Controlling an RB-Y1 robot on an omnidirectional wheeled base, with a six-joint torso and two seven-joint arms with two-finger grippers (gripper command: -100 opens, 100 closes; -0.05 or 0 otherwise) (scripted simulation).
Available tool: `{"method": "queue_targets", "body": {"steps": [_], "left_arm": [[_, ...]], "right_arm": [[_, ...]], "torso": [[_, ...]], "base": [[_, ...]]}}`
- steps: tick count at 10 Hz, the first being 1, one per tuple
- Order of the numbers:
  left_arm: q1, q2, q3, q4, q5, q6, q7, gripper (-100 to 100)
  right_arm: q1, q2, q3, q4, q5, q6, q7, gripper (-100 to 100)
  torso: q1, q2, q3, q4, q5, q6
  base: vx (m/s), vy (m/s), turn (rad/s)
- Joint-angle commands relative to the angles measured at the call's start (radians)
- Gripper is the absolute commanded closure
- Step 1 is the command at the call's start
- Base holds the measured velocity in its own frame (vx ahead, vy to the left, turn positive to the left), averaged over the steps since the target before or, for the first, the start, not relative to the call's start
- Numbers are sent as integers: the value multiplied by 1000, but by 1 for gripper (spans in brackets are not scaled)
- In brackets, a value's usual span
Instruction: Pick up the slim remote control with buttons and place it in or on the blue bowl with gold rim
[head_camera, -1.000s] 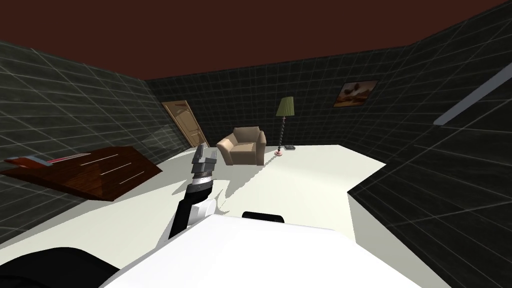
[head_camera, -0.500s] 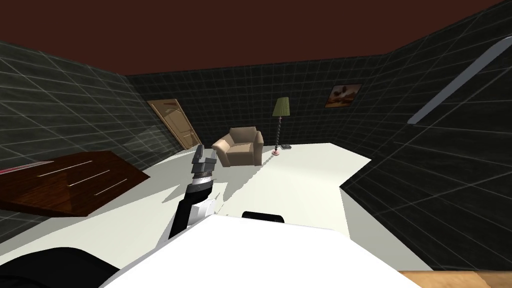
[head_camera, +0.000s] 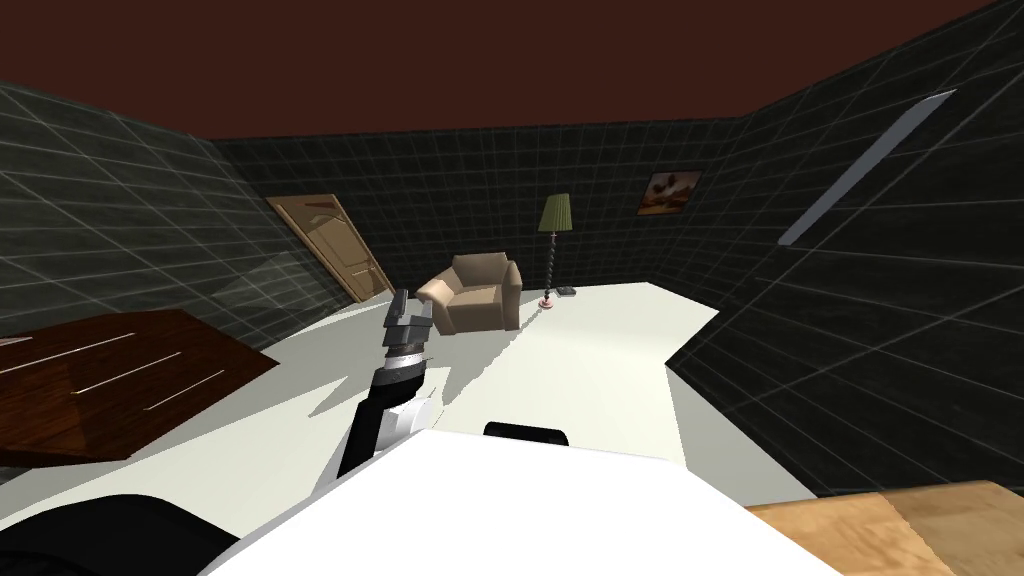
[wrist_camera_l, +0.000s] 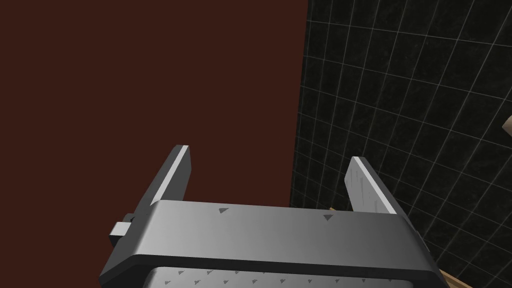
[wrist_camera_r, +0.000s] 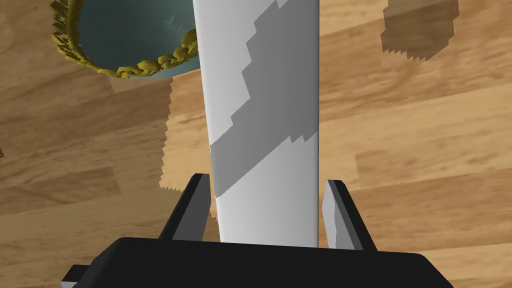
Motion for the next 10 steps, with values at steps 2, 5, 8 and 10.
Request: {"method": "queue_targets", "body": {"steps": [2, 5, 8, 10], "left_arm": [[0, 0, 0, 0, 0, 0, 0, 0], [0, 0, 0, 0, 0, 0, 0, 0], [0, 0, 0, 0, 0, 0, 0, 0], [0, 0, 0, 0, 0, 0, 0, 0]], "right_arm": [[20, -57, -5, -24, -16, -48, -6, 100], [30, -103, -32, -58, -33, -83, -1, 100], [31, -122, -48, -79, -39, -93, 2, 100], [27, -144, -72, -114, -46, -100, 6, 100]], "torso": [[-1, 2, 1, 1, -1, -1], [-7, 5, 3, 2, -3, -3], [-5, 4, 3, 2, -4, -3], [-6, 4, 3, 2, -3, -4]], "base": [[-125, -32, -121], [-152, -76, -42], [-121, -48, -9], [-152, -66, -2]]}}
